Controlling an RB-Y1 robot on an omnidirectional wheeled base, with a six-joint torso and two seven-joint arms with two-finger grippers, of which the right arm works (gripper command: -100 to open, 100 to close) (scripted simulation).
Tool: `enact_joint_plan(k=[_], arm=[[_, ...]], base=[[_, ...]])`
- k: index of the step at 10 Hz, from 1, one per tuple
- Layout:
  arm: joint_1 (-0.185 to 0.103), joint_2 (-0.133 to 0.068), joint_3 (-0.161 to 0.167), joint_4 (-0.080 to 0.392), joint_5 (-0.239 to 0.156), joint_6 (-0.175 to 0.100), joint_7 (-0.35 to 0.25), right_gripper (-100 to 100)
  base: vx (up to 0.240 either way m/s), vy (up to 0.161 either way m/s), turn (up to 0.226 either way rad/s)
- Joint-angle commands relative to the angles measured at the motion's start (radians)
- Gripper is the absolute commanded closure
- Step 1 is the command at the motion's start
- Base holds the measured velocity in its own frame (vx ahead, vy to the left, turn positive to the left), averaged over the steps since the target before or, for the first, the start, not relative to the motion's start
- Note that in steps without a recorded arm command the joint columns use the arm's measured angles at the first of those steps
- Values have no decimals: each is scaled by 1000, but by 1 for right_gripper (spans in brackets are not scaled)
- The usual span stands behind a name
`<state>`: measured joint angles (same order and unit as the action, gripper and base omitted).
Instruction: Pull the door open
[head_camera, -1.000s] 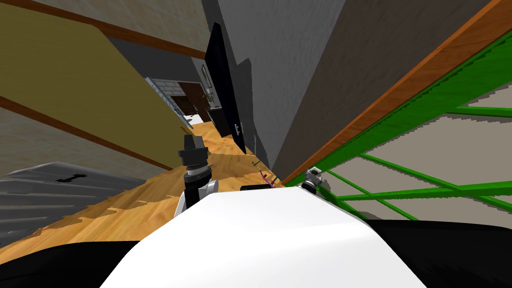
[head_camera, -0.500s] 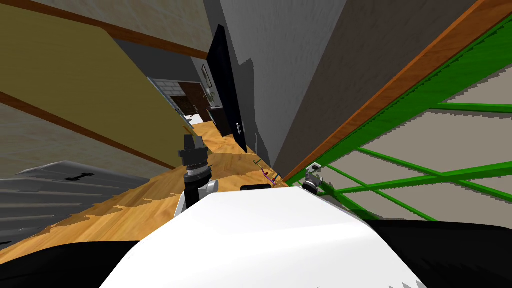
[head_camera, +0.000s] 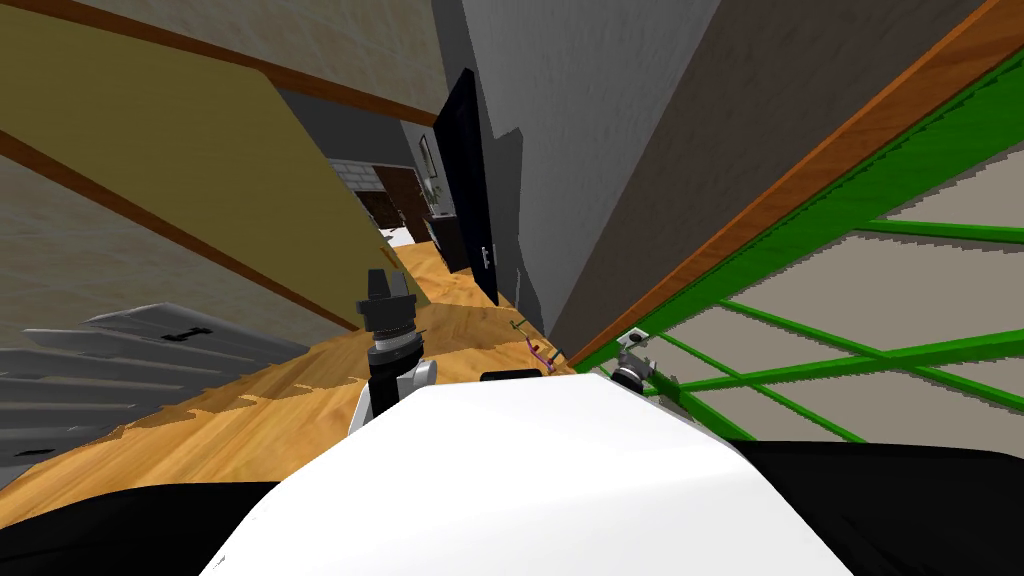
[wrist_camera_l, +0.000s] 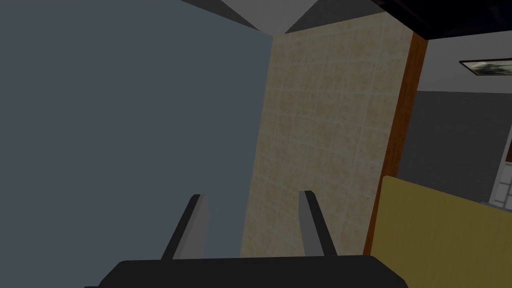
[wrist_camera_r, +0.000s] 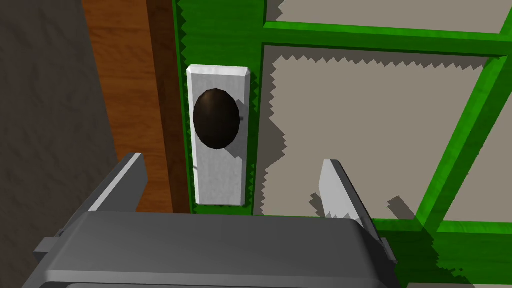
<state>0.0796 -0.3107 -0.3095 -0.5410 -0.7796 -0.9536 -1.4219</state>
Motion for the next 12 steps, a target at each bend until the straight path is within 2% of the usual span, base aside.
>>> enact_joint_plan(k=[1,4,6,7,12], arm=[[-7,-7,0,25,0,-11,-13,-100],[-5,-10,-1,31,-2,-14,-18,-100],[-1,-5,1,31,-1,-17,-19,-100],[-1,-5,1,31,-1,-17,-19,100],[-1,-5,1,31,-1,-17,-19,100]], base=[[114,-160,58],[133,-170,69],[33,-31,16],[0,0,0],[1,0,2]])
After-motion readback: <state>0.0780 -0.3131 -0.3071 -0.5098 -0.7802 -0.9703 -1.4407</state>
